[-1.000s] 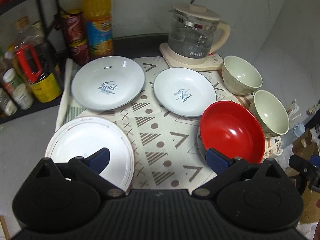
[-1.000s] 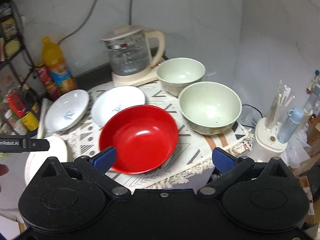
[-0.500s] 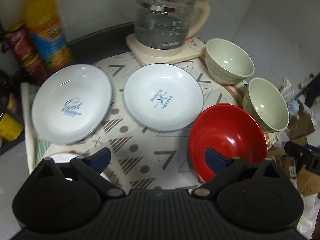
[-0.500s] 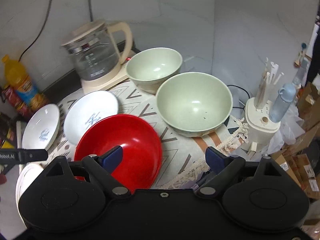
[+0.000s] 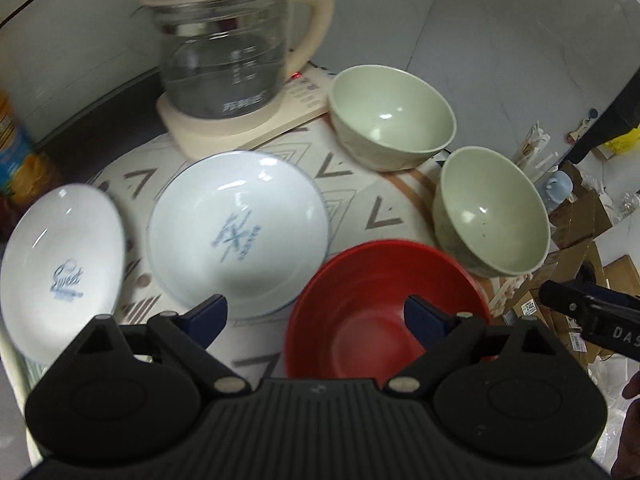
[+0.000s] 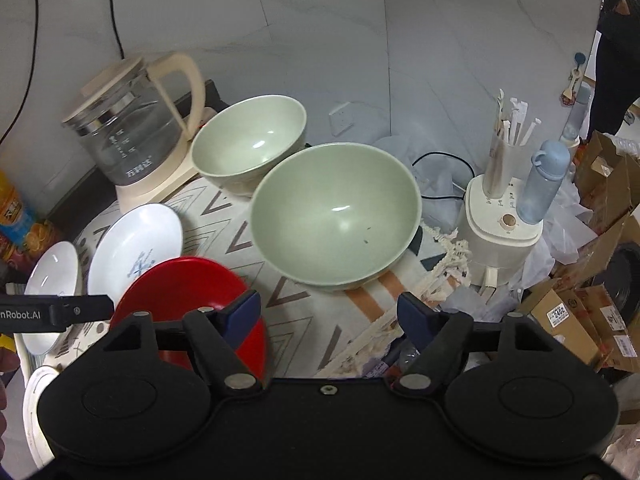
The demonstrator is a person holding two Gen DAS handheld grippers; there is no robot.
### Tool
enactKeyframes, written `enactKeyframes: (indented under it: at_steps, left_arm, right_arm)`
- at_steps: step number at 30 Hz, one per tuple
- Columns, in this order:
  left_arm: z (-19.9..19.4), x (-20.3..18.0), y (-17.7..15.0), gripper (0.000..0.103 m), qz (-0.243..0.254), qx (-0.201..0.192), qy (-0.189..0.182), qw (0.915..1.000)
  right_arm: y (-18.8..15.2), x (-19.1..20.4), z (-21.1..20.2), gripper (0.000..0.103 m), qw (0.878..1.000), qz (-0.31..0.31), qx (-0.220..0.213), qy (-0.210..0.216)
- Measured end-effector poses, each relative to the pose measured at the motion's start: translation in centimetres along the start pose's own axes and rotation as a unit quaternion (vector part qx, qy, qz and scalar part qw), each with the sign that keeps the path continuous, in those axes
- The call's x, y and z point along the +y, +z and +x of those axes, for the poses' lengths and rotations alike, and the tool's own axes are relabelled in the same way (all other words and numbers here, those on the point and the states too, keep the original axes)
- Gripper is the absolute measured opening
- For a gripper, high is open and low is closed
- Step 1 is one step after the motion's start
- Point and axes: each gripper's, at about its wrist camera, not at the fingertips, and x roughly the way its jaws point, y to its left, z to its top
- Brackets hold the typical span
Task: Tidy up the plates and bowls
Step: 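Move both grippers to the larger pale green bowl and grip its rim, then lift the pale green bowl with both grippers and lower it into the red bowl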
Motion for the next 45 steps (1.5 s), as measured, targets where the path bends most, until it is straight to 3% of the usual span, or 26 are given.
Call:
enactKeyframes:
  at_steps: [2,6,8,13,32,39,41,45]
  left_arm:
    - [0.4,-0.8,0.5,0.092,-0.002,0.005,0.0,1.0]
    - [1.4,-2.3,1.4,0.088,0.006,0.007,-0.004,0.9999]
    - [2.2,-2.9,2.0,0.078,0.006,0.012,-0.006,0.9999]
    - [3.9,-4.5,3.4,0.067,0.01,0.021,-0.017,0.9996]
    - [9.6,-7.7,6.7,0.041,0.0,0.054,-0.07,0.9961]
    - [11.6,-8.8,7.1,0.024,0.004,0.074,-0.083,0.9938]
    - [11.8,-9.0,7.1,0.016,0.005,0.078,-0.088,0.993]
    - [11.0,-10.0,6.7,0.015,0.024,0.075,-0.081,0.9936]
  right_arm:
    - [0.4,-0.6,0.8,0.067,1.0,0.0,0.007,-0.003]
    - [1.1,-1.7,1.6,0.065,1.0,0.009,0.014,0.004]
    - [1.5,-2.2,2.2,0.065,1.0,0.011,0.018,0.004]
    - [2.4,-3.2,3.5,0.063,1.0,0.012,0.025,0.005]
    - [4.3,-5.5,7.8,0.026,0.998,0.021,0.051,0.008]
    - [3.9,-5.6,9.3,0.026,0.997,0.022,0.072,0.005]
    - [3.6,-5.4,9.6,0.021,0.997,0.016,0.07,0.009]
    - [3.5,-5.1,9.0,0.021,0.998,0.009,0.053,0.011]
